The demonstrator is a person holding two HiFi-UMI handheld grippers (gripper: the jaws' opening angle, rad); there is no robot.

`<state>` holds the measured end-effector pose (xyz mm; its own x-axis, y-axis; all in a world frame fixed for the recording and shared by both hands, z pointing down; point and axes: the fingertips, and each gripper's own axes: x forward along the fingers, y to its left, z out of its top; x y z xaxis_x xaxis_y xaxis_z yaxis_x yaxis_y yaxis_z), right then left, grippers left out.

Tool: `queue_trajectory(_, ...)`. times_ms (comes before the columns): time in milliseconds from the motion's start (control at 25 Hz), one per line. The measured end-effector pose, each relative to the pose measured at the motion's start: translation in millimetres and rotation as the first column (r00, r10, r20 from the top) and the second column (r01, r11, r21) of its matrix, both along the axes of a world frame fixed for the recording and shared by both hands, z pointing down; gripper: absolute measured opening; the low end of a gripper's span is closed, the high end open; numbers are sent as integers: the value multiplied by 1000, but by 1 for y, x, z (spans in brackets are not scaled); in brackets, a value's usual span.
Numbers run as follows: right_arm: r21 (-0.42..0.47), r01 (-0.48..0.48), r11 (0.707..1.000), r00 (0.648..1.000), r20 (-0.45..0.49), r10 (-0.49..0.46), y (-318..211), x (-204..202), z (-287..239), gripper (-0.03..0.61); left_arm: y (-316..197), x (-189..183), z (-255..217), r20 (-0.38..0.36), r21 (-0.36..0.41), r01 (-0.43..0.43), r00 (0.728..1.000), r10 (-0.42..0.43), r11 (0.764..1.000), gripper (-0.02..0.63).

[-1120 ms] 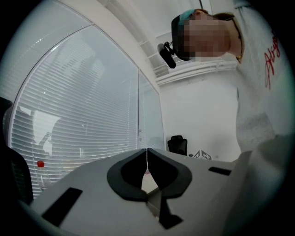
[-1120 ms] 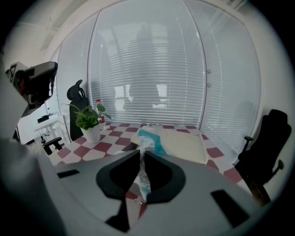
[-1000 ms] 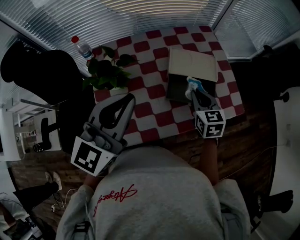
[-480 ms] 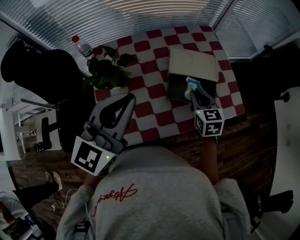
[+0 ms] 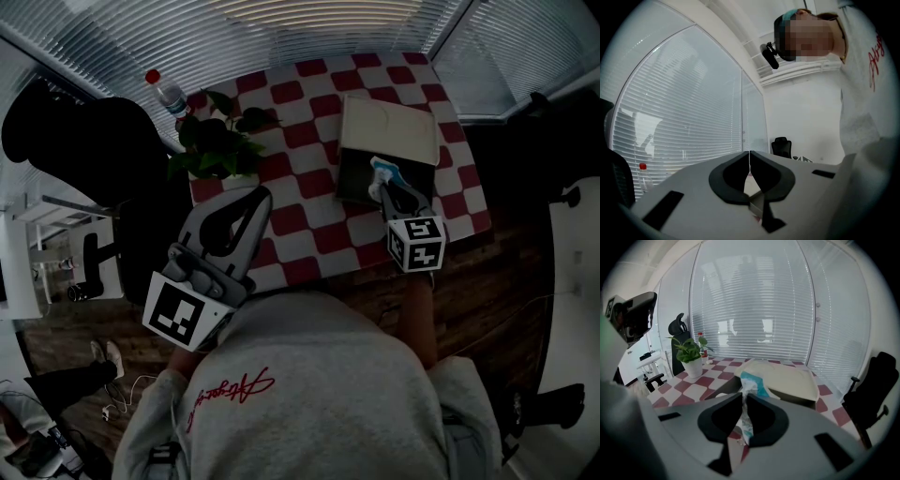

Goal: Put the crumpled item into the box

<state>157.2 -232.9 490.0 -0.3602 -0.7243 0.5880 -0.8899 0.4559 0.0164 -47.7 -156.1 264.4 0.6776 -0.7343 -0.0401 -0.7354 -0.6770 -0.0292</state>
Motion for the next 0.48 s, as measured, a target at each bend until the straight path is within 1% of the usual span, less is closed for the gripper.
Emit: queue_trajectory(480, -30, -2, 1000, 1000, -20, 2, -5, 3, 11, 44, -7, 2, 1, 3, -6, -7, 1000, 7, 1000, 18)
